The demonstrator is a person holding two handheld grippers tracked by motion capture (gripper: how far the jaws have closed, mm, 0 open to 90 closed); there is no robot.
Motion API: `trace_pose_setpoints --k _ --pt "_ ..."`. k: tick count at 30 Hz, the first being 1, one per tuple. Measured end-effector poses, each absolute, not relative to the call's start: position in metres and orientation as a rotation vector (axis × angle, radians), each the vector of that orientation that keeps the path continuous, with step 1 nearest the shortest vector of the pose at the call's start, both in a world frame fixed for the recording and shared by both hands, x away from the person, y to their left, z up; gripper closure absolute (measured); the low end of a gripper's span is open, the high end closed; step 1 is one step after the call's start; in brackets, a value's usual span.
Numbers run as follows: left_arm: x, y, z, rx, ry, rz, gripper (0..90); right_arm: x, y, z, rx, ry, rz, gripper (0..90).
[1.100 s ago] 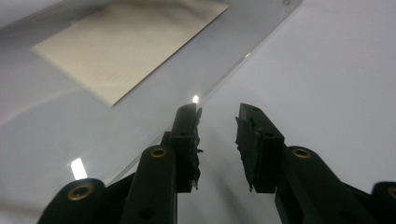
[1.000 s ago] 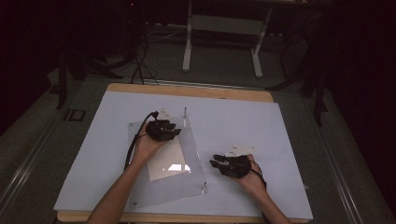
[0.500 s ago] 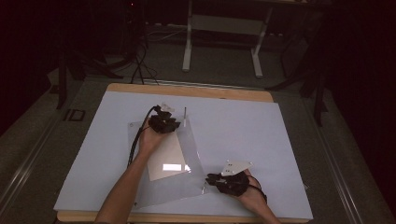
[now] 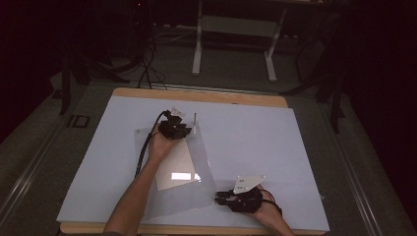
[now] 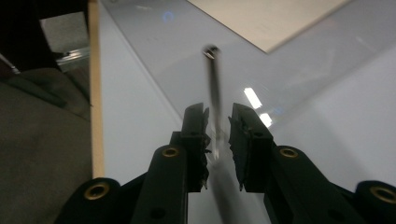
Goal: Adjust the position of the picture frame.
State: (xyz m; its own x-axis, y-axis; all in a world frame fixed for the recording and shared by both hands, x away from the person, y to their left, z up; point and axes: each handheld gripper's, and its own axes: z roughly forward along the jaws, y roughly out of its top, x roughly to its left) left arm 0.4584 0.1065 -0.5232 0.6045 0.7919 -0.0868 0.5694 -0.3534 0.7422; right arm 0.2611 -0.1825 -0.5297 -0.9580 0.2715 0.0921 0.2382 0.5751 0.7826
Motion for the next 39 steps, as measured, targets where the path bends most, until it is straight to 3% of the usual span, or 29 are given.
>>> trace_pose_setpoints --k 11,23,32,39 --pt "0.476 0.090 -0.521 2.052 1.073 0.385 71.5 0.262 -0.162 -0.533 0.454 2.692 1.357 82.9" --pt "0.495 0.072 -0.532 2.027 1.103 0.390 69.6 0.261 -0.161 -0.538 0.518 2.688 1.362 81.2" --pt "0.499 0.071 -0.534 2.021 1.118 0.448 80.3 0.257 -0.159 -0.541 0.526 2.667 1.335 82.6" --pt "0.499 0.067 -0.534 2.046 1.098 0.487 82.3 0.258 -0.159 -0.541 0.556 2.671 1.342 82.5"
